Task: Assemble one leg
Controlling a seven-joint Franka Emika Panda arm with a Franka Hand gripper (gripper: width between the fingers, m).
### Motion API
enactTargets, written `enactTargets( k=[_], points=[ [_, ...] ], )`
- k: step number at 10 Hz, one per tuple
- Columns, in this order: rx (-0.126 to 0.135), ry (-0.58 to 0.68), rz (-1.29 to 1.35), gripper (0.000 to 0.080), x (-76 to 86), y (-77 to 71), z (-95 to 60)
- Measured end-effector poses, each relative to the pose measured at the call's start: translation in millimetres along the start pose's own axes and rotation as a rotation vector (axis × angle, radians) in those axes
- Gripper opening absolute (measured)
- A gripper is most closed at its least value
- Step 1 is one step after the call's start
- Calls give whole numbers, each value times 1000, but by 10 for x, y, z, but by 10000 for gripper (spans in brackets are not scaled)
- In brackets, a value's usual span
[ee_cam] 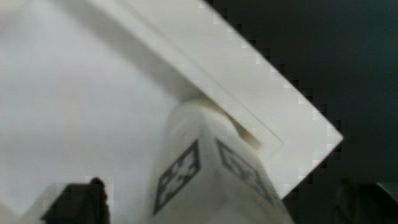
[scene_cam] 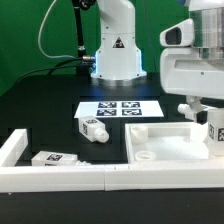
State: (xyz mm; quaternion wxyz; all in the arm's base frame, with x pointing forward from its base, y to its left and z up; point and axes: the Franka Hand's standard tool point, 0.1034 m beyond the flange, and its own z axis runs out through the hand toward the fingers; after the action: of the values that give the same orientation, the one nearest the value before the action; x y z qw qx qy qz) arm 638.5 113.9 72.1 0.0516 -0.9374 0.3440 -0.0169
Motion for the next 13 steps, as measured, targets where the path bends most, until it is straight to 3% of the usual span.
enactTargets(
  k=[3,4,5,7,9,10,13],
  points=[
    [-5,1,-227,648,-21,-7,8],
    [-19,7,-351,648,-6,3,10],
    [-52,22,-589,648,29,18,18],
    [-46,52,-613,648,66,-7,22],
    [-46,52,-610,379,69,-5,23],
    [-38,52,-492,283,62,-11,23],
    [-34,56,-267,284,68,3,27]
  ],
)
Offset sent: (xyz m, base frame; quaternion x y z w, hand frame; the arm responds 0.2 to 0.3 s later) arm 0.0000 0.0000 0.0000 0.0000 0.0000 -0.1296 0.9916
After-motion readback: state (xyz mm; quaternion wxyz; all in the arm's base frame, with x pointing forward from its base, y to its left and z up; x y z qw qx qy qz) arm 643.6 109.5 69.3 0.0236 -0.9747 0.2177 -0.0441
